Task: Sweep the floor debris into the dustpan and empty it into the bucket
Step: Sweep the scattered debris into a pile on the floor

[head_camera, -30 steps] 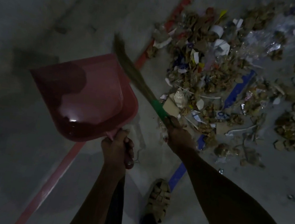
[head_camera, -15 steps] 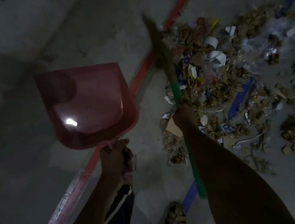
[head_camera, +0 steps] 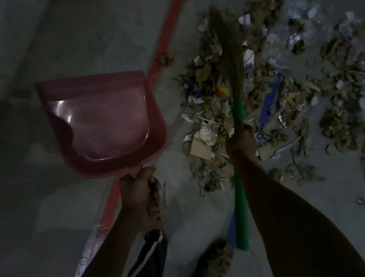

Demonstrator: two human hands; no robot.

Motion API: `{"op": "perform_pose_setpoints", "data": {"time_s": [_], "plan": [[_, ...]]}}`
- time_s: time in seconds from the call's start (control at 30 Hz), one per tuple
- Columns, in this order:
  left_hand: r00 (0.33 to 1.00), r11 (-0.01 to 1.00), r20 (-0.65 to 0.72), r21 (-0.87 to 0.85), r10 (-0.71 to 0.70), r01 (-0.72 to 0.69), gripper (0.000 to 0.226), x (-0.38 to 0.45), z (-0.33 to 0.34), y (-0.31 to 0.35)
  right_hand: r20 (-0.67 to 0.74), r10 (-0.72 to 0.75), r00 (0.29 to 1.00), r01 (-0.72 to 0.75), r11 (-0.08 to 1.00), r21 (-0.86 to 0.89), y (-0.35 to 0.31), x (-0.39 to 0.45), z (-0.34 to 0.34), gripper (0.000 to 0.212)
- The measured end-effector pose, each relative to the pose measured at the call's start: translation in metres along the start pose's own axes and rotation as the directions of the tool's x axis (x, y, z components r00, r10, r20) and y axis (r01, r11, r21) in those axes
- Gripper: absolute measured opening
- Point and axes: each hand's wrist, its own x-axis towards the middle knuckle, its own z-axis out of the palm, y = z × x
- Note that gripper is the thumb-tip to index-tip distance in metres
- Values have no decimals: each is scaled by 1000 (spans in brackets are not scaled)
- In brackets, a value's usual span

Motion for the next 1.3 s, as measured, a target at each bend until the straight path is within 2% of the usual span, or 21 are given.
{"op": "perform_pose_setpoints", "data": {"time_s": [0.1,0.27,0.33,0.43,0.5,0.57,0.67,0.73,0.87,0.97,1.1,1.3], "plan": [[1000,999,1,35,18,-18,36,-8,0,-10,-53,-138,989,134,989,-66,30,-19,-6,64],[1000,999,15,36,-1,0,36,-22,-4,-25,-102,-308,946,293,946,-140,69,-73,0,65],[1000,999,28,36,-6,5,37,-30,-7,-28,-64,-388,920,379,918,-114,82,-97,6,67],[1000,999,29,43,-4,3,38,-41,-11,-29,71,-441,895,446,891,-91,99,-128,21,65],[999,999,39,40,3,-5,37,-47,-14,-30,170,-410,896,428,900,-85,107,-144,30,60],[999,998,46,64,8,-11,37,-52,-17,-31,242,-294,925,331,935,-128,113,-157,34,57],[999,994,52,109,-1,-5,36,-59,-23,-36,211,-125,969,152,981,-117,124,-176,33,55],[997,985,75,169,-35,22,34,-61,-25,-38,143,-139,980,158,979,-128,133,-185,30,59],[977,957,168,278,-131,81,35,-62,-31,-37,97,-296,950,306,945,-114,143,-194,20,61],[919,945,312,293,-240,147,38,-58,-30,-28,61,-310,949,314,947,-72,144,-208,20,58],[823,929,461,311,-331,200,42,-48,-26,-1,31,-257,966,258,966,-35,128,-231,31,58],[729,864,560,497,-394,85,41,-27,-28,31,3,-129,992,129,991,19,94,-253,71,63]]}}
